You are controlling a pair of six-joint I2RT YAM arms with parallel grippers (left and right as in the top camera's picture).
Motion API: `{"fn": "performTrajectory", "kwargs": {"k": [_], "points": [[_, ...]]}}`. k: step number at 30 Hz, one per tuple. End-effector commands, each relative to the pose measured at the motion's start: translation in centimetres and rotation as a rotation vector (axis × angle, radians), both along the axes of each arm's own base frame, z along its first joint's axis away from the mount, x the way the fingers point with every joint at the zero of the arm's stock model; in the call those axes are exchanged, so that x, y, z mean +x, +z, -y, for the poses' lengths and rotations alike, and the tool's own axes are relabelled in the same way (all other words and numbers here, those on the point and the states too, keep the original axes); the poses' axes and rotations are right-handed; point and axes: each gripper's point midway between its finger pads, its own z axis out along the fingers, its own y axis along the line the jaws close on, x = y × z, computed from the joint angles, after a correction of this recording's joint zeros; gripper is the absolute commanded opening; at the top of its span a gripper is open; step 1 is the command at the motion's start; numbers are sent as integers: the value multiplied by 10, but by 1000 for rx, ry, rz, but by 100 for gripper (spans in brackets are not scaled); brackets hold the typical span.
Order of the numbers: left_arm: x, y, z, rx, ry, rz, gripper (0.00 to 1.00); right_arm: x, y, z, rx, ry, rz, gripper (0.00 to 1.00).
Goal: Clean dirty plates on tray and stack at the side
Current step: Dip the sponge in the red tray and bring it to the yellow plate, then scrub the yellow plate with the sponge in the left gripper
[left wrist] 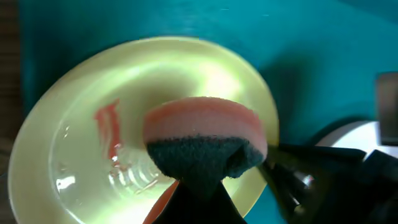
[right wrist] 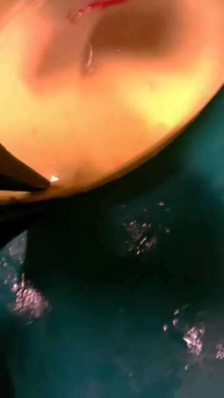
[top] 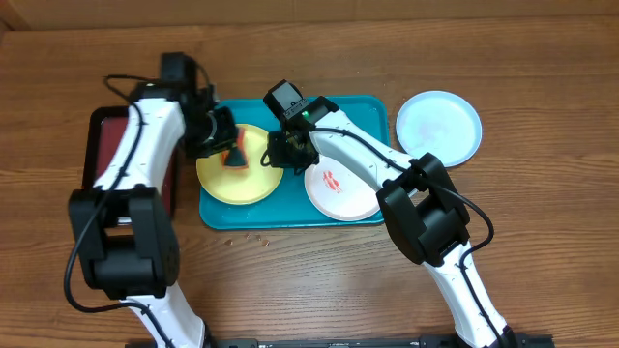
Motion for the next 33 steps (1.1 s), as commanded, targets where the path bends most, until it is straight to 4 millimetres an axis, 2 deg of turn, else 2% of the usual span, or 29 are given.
{"fn": "performTrajectory", "kwargs": {"k": [1,6,10,12,17,24,26,29,33], "points": [[1,-6,5,6,23,-9,4,1,-20,23,-138,70,44,22],[2,-6,8,13,21,-5,4,3,-21,26,-158,105,65,22],[-1,-9,8,8,47,-22,4,5,-21,28,-167,101,75,5],[-2,-12,8,8,47,-26,4,5,-21,28,-168,97,72,4],[-7,-29,8,2,76,-34,4,3,-21,28,-167,100,66,4],[-19,-64,6,1,108,-36,4,2,-21,29,-171,101,60,4],[-25,-75,-4,60,122,-41,4,1,-21,29,-174,101,57,4],[-36,-86,-31,206,156,-71,4,0,-22,30,-177,101,52,4],[-48,-84,-68,409,150,-111,4,-2,-22,32,-183,103,45,4]]}}
